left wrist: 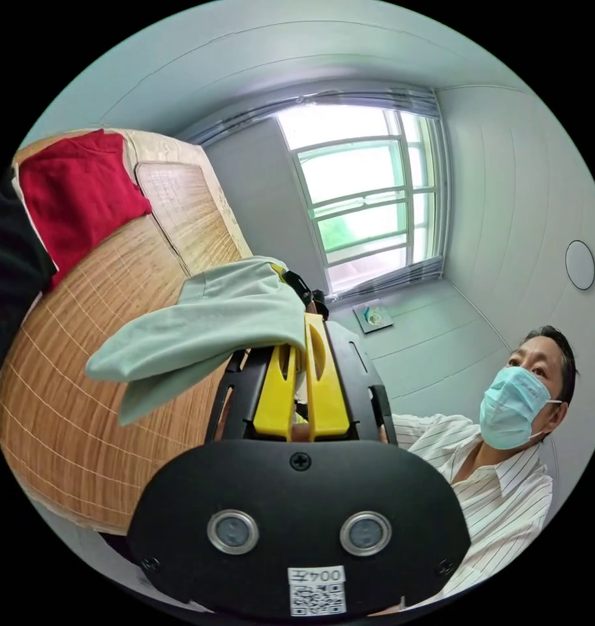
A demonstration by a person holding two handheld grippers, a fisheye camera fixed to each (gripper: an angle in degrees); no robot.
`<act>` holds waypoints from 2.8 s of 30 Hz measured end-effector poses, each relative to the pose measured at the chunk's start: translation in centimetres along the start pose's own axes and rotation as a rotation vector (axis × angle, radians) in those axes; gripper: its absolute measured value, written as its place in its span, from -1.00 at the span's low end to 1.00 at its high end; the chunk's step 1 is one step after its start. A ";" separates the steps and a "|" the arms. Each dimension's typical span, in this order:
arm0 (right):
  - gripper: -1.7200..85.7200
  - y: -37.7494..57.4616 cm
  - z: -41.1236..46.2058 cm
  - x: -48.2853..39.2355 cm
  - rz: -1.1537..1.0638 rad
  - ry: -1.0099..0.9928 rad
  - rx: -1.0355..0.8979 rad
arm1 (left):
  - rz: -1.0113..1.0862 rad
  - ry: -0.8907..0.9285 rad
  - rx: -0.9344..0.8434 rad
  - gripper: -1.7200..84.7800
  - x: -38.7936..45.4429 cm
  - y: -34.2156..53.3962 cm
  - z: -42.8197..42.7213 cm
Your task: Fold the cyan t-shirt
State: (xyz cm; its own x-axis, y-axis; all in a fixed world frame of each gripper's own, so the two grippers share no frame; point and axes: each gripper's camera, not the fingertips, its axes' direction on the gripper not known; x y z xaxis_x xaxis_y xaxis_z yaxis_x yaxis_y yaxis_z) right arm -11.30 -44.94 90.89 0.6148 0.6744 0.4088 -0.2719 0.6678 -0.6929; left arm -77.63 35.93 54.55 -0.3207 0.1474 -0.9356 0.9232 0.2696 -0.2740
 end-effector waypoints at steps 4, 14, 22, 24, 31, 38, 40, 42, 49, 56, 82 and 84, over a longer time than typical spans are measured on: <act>-0.94 -9.8 7.5 -6.8 -0.088 -0.058 -0.023 | 0.107 -0.063 0.073 -0.87 -0.4 -10.1 -6.1; -0.92 -23.6 23.5 -5.9 -0.089 0.099 -0.195 | -0.137 0.005 0.211 -0.87 -17.3 -18.4 -10.1; -0.89 -24.0 25.7 3.4 0.066 0.203 -0.282 | -0.520 0.109 0.257 -0.88 -29.1 -14.4 -6.7; -0.87 -24.7 24.9 3.4 0.059 0.209 -0.292 | -0.539 0.127 0.252 -0.88 -29.3 -14.5 -6.7; -0.78 -24.4 20.0 4.1 0.050 0.445 -0.235 | -0.528 0.079 0.205 -0.90 -27.5 -13.4 -7.4; -0.80 -12.7 17.7 -0.2 -0.342 0.126 -0.165 | -0.169 -0.245 0.189 -0.94 -17.9 -14.6 -8.4; -0.83 -9.7 19.2 -0.9 -0.428 0.027 -0.222 | -0.110 -0.389 0.234 -0.95 -17.2 -18.6 -9.0; -0.86 -7.5 21.4 -1.2 -0.497 -0.001 -0.289 | -0.161 -0.473 0.281 -0.95 -18.8 -21.5 -9.3; -0.94 -3.2 31.1 3.5 -0.501 0.258 -0.441 | -0.387 -0.635 0.342 -0.95 -28.2 -26.0 -8.5; -0.97 -1.2 28.2 5.1 -0.506 0.170 -0.381 | -0.309 -0.491 0.400 -0.95 -26.7 -22.6 -7.6; -0.98 44.4 -24.5 27.4 -0.121 0.451 0.211 | -0.010 -0.233 0.092 -0.94 -7.1 22.9 14.4; -0.98 47.5 -26.0 28.6 -0.126 0.477 0.245 | 0.006 -0.207 0.058 -0.94 -6.8 25.4 17.1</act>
State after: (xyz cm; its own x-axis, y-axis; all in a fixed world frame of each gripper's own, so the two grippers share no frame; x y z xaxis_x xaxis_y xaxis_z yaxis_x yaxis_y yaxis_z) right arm 12.61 -2.07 54.23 0.9054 0.4056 0.1257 -0.3042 0.8261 -0.4744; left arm -48.35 25.52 50.09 -0.2707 -0.0515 -0.9613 0.9373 0.2135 -0.2754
